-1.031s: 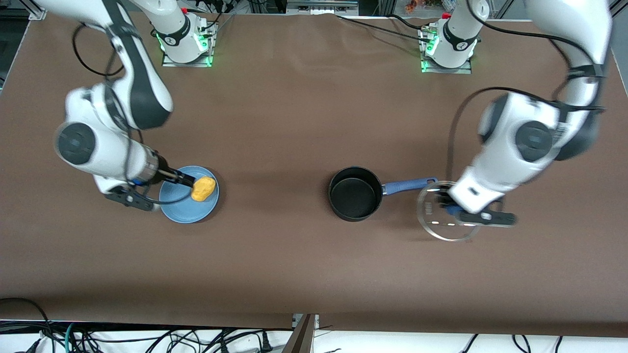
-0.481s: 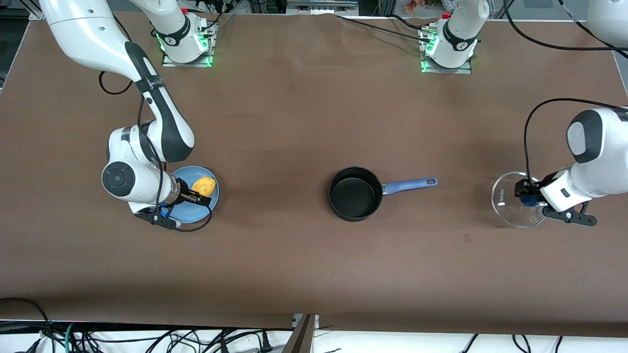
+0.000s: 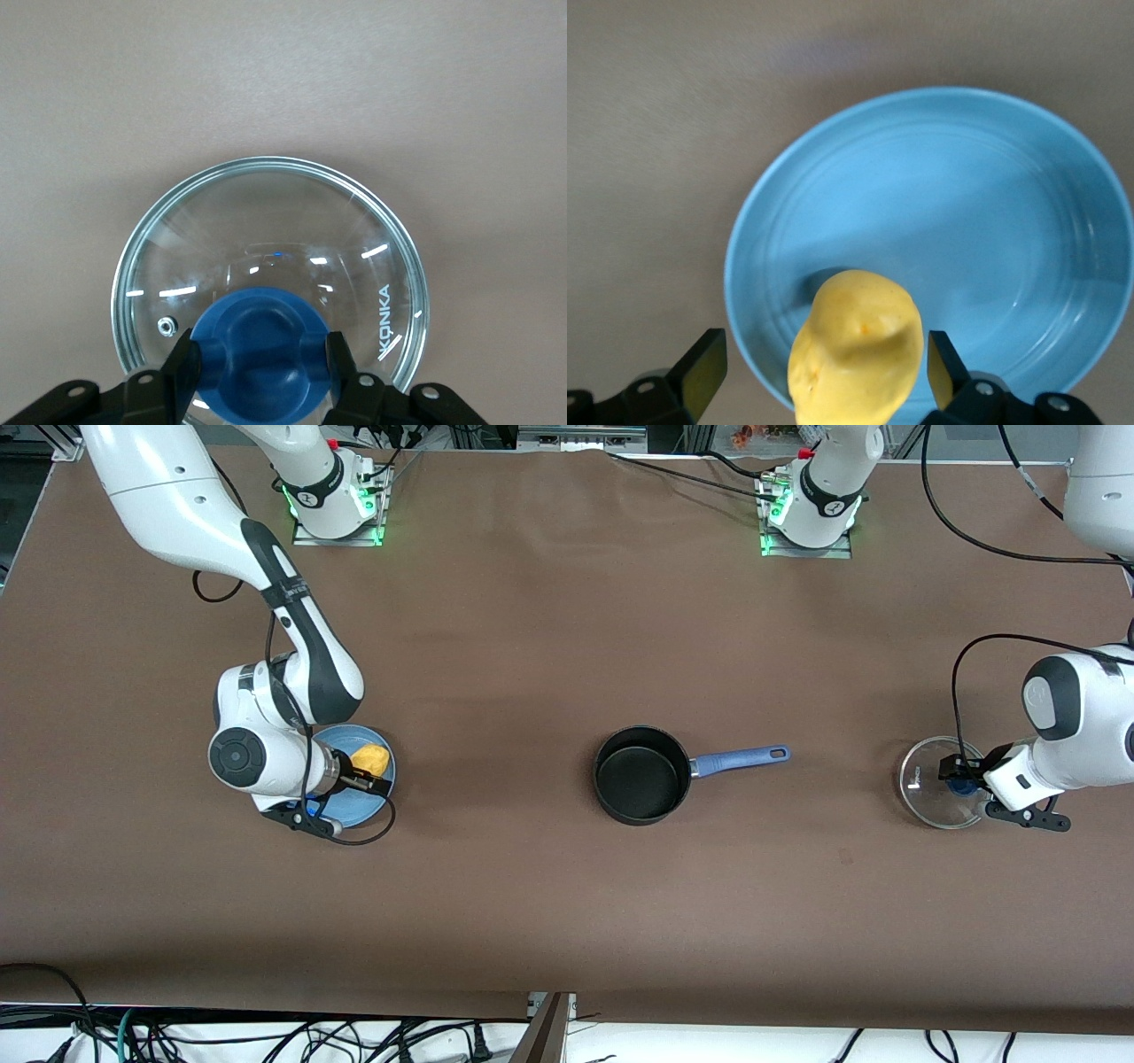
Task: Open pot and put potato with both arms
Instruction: 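Set the lid on the table with the left gripper and release it, then carry the yellow potato with the right gripper over the saucepan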
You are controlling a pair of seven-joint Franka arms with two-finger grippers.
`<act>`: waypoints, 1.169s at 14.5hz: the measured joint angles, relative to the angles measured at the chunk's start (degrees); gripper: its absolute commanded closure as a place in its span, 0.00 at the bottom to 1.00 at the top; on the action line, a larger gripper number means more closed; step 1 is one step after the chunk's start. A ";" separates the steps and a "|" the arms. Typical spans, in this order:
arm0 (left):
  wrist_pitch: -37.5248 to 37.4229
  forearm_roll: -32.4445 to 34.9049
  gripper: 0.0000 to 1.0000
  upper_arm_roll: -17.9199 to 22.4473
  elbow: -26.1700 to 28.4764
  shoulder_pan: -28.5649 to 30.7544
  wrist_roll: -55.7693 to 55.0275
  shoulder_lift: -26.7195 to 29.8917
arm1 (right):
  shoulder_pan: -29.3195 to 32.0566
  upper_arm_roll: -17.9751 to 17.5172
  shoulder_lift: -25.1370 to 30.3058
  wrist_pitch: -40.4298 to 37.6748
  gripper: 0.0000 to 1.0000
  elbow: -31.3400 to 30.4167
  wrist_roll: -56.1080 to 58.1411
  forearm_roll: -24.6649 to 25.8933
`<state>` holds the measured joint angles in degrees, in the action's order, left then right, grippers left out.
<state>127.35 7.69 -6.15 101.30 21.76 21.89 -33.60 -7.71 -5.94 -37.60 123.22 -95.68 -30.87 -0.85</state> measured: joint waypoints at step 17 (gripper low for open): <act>-24.81 -5.60 0.00 -0.84 -9.32 -6.61 -9.21 17.88 | -1.58 -6.38 1.25 1.72 0.75 1.17 -14.27 -1.07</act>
<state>102.54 2.09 -6.99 91.98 15.14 12.67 -15.72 -9.30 -12.31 -36.35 124.94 -94.51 -45.15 -1.92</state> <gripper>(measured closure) 0.000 0.361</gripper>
